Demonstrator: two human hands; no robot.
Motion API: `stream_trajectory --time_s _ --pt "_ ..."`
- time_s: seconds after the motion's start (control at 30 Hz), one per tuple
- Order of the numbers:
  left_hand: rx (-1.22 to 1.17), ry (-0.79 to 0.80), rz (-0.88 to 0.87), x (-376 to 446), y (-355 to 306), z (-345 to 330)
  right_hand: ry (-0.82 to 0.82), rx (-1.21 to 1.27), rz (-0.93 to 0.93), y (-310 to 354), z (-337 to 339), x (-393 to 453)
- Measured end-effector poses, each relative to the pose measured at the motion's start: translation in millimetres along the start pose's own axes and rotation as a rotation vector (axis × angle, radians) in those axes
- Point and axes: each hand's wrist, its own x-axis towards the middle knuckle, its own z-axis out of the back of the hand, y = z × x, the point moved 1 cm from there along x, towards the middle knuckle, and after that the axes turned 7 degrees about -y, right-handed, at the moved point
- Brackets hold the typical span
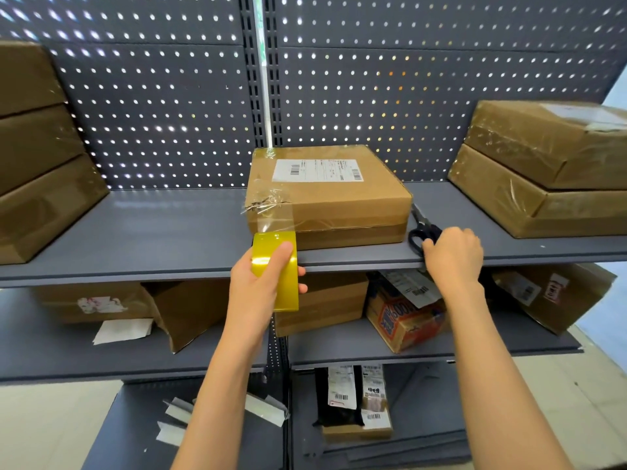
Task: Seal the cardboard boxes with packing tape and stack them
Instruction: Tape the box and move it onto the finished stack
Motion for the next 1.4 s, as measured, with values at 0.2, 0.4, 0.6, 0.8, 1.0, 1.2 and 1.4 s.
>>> stream_trajectory --time_s 0.2,0.4,0.6,0.8,1.0,1.2,1.4 --pt "-0.004 0.004 -0.005 0 0 -1 -0.045 0.584 -0.102 4 19 -6" --pt "-0.008 -0.002 -0.009 0 0 -1 0.041 0.766 0.292 34 45 -22" --pt "-0.015 0.005 -0.015 0 0 -1 0.22 0.626 0.439 47 43 -36" --pt "-0.024 0.006 -0.011 0 2 0 0.544 0.527 0.472 35 49 -34" --pt "-0.029 0.01 -0.013 1 3 0 0.642 0.448 0.474 34 57 -30" --pt "-0.033 0.025 -0.011 -1 3 1 0.741 0.362 0.484 53 60 -23" --pt "-0.048 0.039 -0.004 -2 1 1 0.819 0.339 0.472 70 63 -15"
